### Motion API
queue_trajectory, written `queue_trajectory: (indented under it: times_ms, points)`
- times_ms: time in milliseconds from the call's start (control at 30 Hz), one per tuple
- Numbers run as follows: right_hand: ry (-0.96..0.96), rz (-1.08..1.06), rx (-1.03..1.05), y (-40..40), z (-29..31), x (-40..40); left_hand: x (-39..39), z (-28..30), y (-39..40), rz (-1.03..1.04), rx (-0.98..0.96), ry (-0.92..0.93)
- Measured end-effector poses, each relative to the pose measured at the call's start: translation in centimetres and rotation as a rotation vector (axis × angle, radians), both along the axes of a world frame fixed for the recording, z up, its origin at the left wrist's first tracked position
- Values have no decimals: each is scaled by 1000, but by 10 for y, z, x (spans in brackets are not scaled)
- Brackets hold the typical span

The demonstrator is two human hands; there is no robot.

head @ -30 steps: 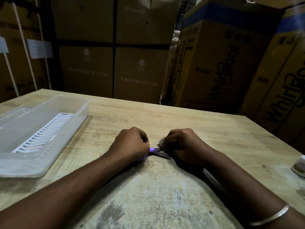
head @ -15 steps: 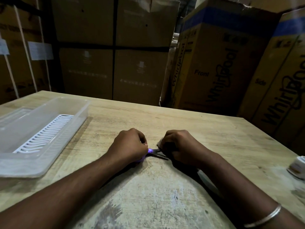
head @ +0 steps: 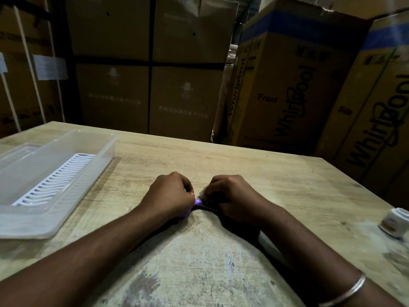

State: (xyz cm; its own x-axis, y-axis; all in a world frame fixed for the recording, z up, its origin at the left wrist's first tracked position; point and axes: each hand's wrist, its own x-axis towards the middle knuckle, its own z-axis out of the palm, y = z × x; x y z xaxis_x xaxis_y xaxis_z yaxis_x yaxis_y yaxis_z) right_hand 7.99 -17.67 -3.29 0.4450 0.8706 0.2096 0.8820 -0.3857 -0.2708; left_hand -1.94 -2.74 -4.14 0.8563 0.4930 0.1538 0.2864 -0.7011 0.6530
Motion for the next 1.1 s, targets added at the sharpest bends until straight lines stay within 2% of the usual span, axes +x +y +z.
queue_trajectory:
  times_ms: [367, 433, 567, 867, 1100]
  points:
    - [-52, -124, -1, -17, 0, 11, 1, 0, 1, 9, 4, 22]
    - [-60, -180, 70, -20, -3, 14, 1, 0, 1, 8, 2, 23]
    - [80, -291, 250, -27, 2, 16, 1, 1, 1, 2, 1, 27]
    - [55, -76, 149, 0, 0, -4, 1, 0, 1, 7, -5, 7]
    - [375, -291, 114, 15, 0, 11, 0, 1, 0, 14, -5, 2]
